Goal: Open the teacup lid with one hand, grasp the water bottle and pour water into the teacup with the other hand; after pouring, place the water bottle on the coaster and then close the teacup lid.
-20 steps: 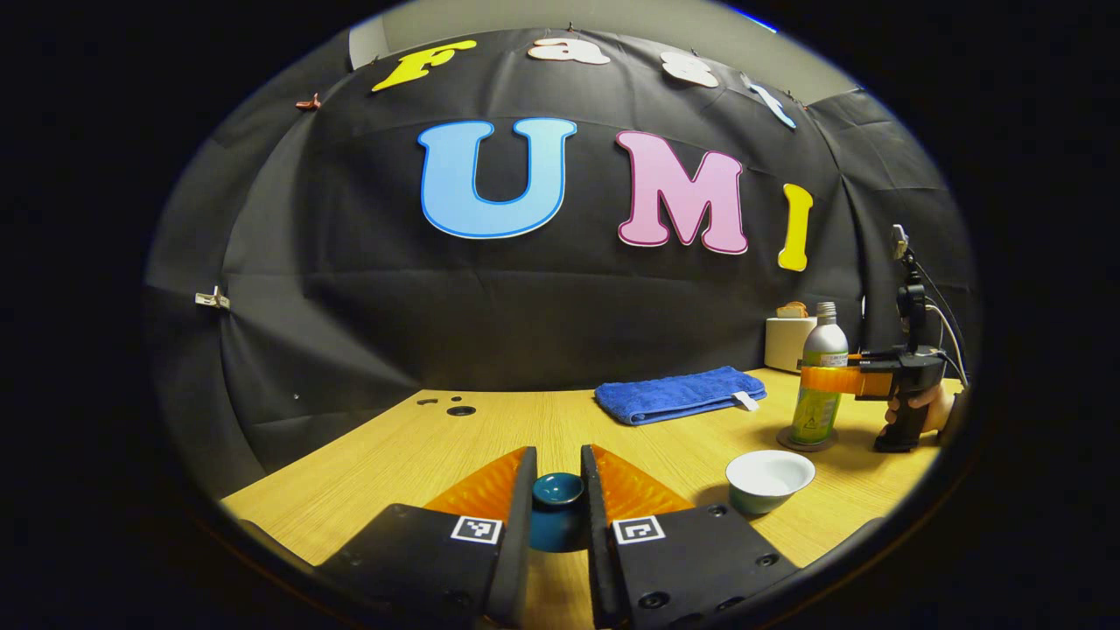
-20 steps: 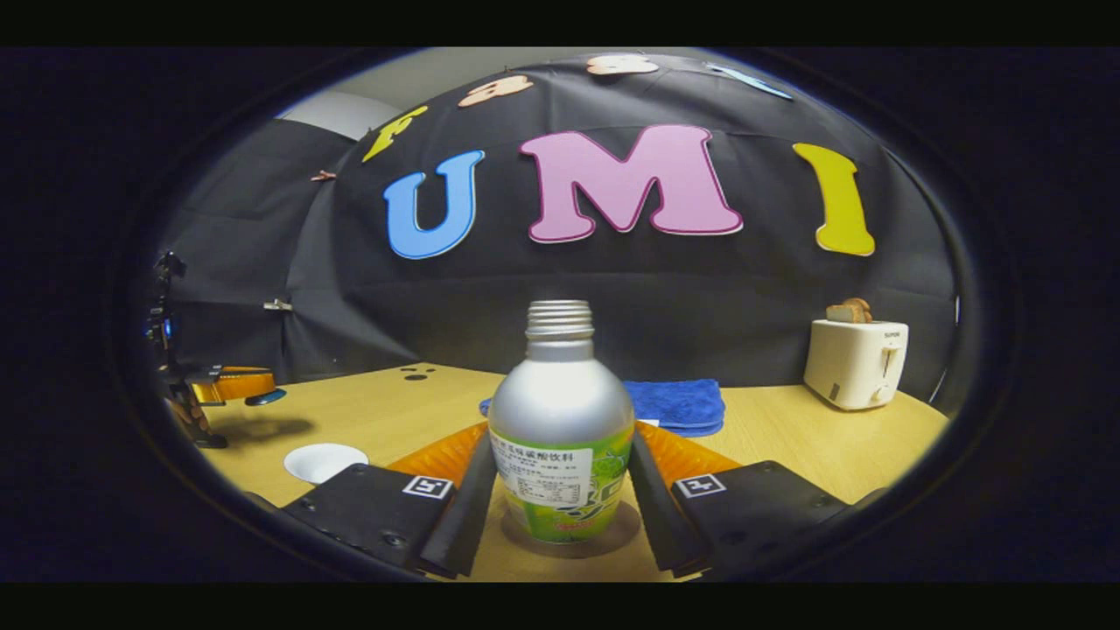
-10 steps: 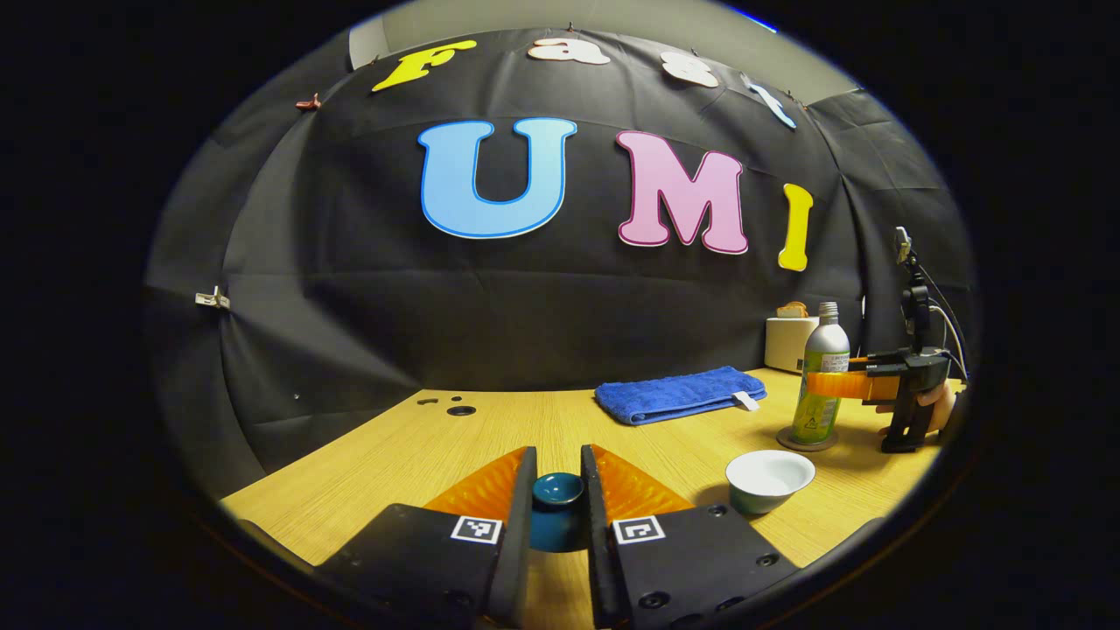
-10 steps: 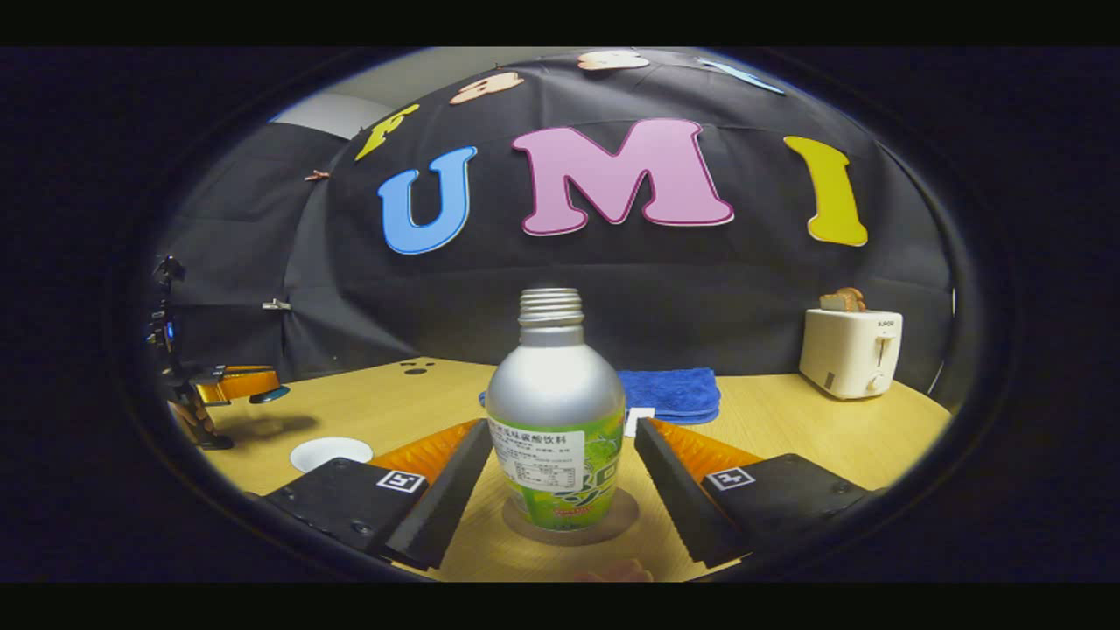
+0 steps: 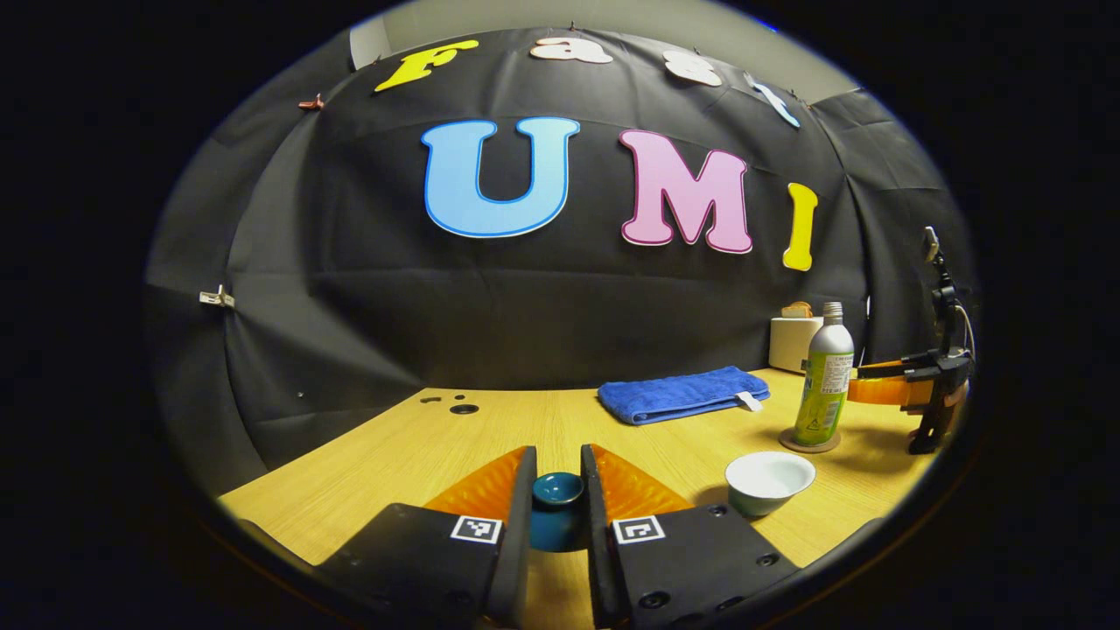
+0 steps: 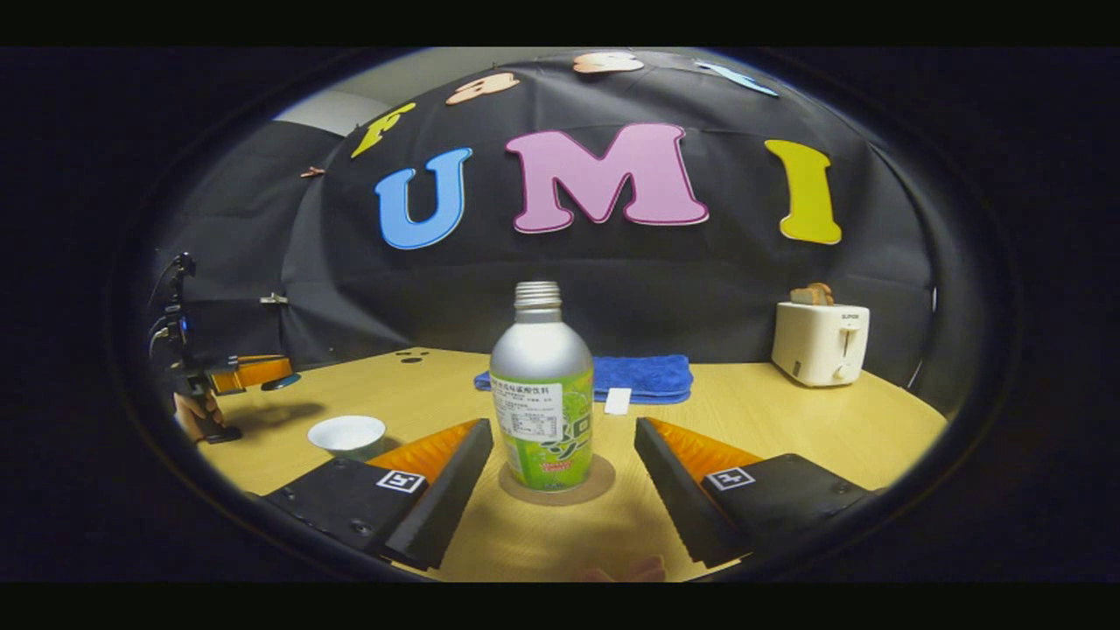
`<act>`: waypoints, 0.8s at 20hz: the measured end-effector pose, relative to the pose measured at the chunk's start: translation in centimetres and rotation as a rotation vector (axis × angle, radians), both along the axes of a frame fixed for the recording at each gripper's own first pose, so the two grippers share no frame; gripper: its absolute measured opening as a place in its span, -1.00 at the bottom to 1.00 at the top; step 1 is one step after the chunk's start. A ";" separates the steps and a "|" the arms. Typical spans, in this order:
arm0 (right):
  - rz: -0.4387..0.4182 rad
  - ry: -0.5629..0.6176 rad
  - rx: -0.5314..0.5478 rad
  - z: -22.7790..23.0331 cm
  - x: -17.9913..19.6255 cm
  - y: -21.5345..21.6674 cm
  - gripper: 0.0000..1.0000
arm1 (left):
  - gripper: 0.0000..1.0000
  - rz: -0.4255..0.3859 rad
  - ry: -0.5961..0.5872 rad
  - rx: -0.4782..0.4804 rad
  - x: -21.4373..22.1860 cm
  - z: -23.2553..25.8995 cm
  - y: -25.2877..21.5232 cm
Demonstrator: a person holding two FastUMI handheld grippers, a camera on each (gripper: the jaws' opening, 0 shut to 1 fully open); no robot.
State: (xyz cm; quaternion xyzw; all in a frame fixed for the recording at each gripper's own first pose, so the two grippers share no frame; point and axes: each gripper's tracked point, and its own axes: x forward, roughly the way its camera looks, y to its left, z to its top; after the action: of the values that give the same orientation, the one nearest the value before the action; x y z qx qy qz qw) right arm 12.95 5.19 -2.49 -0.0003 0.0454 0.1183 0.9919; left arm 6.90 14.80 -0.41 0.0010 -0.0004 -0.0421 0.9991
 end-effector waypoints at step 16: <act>0.022 -0.056 -0.026 0.7 -3.0 0.8 0.96 | -0.31 -0.223 0.010 0.017 0.3 0.4 -13.8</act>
State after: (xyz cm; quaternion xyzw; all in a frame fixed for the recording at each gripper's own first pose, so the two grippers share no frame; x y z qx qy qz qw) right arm 9.97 6.02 -1.78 -0.0168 0.0194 0.1287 0.9914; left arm 7.23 0.98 -0.01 0.0093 0.0047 -0.1529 0.9882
